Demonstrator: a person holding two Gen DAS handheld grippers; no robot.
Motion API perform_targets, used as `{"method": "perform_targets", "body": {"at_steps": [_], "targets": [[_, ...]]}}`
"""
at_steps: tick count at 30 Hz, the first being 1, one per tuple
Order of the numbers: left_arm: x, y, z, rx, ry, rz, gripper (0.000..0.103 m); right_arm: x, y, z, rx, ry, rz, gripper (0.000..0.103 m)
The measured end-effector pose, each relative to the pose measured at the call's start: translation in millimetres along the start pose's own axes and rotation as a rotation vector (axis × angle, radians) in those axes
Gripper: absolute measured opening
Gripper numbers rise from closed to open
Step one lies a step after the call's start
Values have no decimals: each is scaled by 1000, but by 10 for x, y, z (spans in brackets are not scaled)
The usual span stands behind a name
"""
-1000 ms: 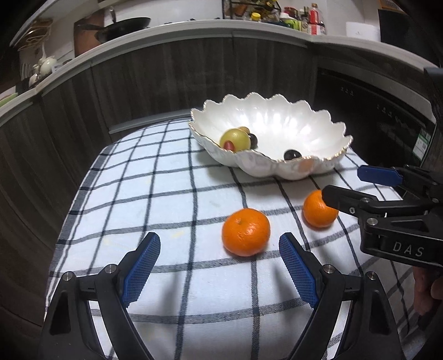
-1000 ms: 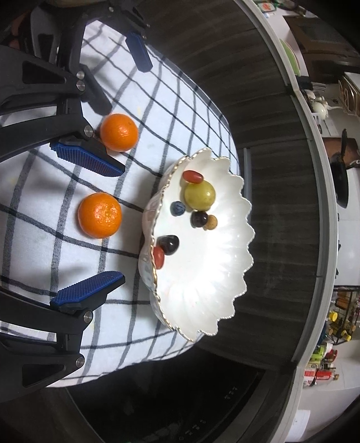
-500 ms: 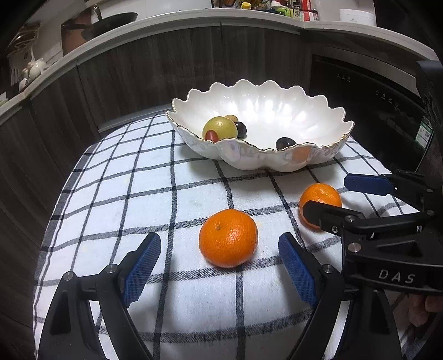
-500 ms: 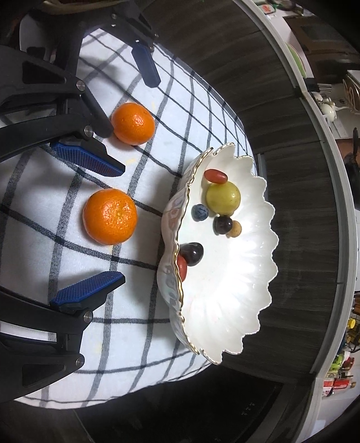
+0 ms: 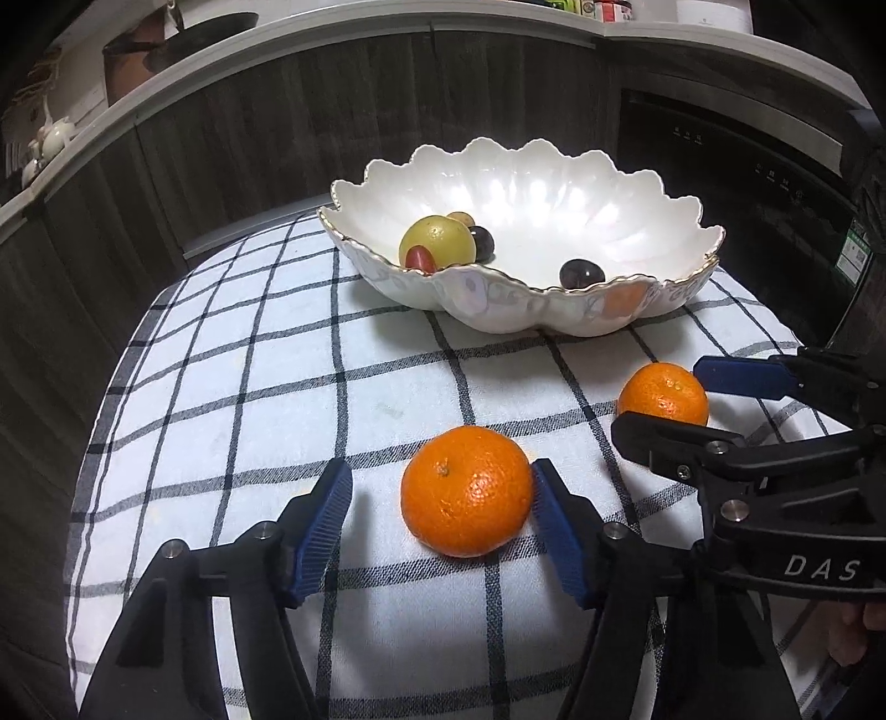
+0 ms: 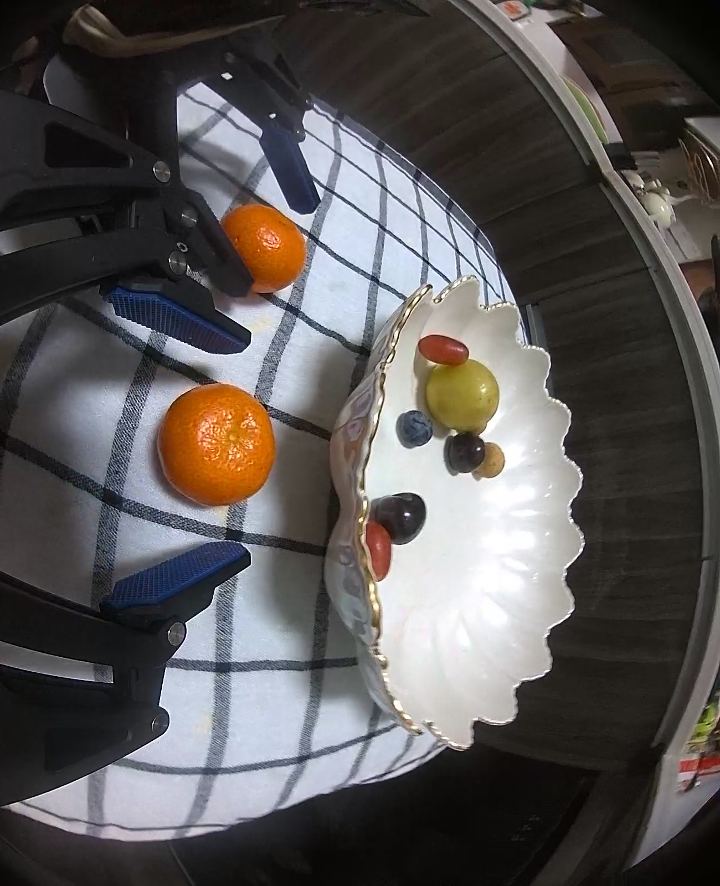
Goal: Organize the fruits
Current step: 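Grasp a mandarin with left gripper while right grasps the other mandarin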
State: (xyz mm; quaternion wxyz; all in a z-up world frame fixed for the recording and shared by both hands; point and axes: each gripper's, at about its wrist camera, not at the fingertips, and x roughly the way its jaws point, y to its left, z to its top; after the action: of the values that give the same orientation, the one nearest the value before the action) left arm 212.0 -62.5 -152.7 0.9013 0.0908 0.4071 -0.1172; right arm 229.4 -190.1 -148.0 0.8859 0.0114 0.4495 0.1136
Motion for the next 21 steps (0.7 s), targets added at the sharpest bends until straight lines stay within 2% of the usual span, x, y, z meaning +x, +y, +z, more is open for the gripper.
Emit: {"method": "perform_targets", "body": {"at_steps": [5, 7, 9, 21], "targets": [[18, -33, 9, 14, 7, -20, 54, 62, -50, -7, 48, 36, 21, 69], [21, -61, 7, 28, 10, -28, 46, 85, -52, -15, 55, 46, 30, 60], [12, -79, 4, 33, 8, -21, 45, 101, -45, -14, 51, 53, 23, 47], [-61, -7, 28, 8, 0, -8, 44, 56, -17, -23, 43, 47, -8, 45]]}}
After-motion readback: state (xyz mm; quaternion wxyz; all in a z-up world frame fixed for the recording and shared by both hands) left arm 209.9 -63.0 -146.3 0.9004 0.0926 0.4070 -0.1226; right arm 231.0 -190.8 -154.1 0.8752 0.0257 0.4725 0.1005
